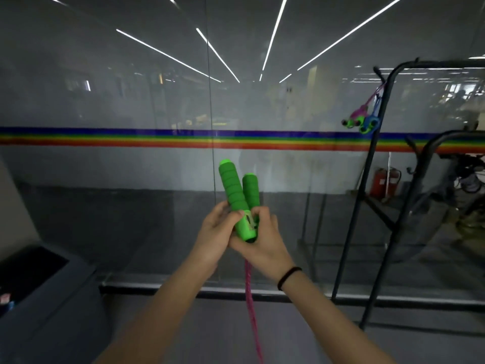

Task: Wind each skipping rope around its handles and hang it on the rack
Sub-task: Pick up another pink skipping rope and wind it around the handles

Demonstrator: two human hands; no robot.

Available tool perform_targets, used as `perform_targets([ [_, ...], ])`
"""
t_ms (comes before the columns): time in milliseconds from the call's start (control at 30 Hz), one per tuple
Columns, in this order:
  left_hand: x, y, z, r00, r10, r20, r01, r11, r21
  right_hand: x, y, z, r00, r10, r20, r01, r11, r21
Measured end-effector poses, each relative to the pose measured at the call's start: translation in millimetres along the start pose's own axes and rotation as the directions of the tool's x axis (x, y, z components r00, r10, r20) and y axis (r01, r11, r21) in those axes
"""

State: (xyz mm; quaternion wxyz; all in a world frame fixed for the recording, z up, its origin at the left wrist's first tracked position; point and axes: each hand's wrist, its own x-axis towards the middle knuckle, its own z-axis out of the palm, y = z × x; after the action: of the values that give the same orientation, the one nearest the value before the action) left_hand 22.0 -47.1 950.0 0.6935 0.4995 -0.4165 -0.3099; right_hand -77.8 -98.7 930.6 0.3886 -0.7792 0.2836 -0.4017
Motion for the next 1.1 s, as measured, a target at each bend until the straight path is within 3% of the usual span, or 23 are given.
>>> perform_targets([
  [133,4,48,7,0.999,0.016,-0.031,-0.015,1.000,0.006,15,-48,-33,0.997,-0.069,0.028,0.065,0.992,0.109],
  [400,-12,107,48,0.994,0.025,0.107,-0.024,1.000,-0.005,24,-100,-64,0.936,-0.270,-0.224,0.294,0.952,0.081],
  [567,-18,124,62,0.986,-0.020,0.167,0.044,0.989,-0.141,25,-114,-77,0.934,-0.168,-0.317,0.230,0.958,0.171],
  [833,-14,143,60,0.916,-0.198,0.349,0.326,0.874,-0.360,22,-121,-86,0.940,-0.230,-0.253,0.283,0.938,0.198],
  [967,-5,144,53,0.908,-0.237,0.344,0.347,0.887,-0.304,20,-121,-81,0.924,-0.215,-0.316,0.284,0.939,0.193],
  [1100,-5,145,52,0.939,-0.198,0.280,0.256,0.948,-0.187,22,-129,-73,0.926,-0.187,-0.328,0.246,0.958,0.150],
])
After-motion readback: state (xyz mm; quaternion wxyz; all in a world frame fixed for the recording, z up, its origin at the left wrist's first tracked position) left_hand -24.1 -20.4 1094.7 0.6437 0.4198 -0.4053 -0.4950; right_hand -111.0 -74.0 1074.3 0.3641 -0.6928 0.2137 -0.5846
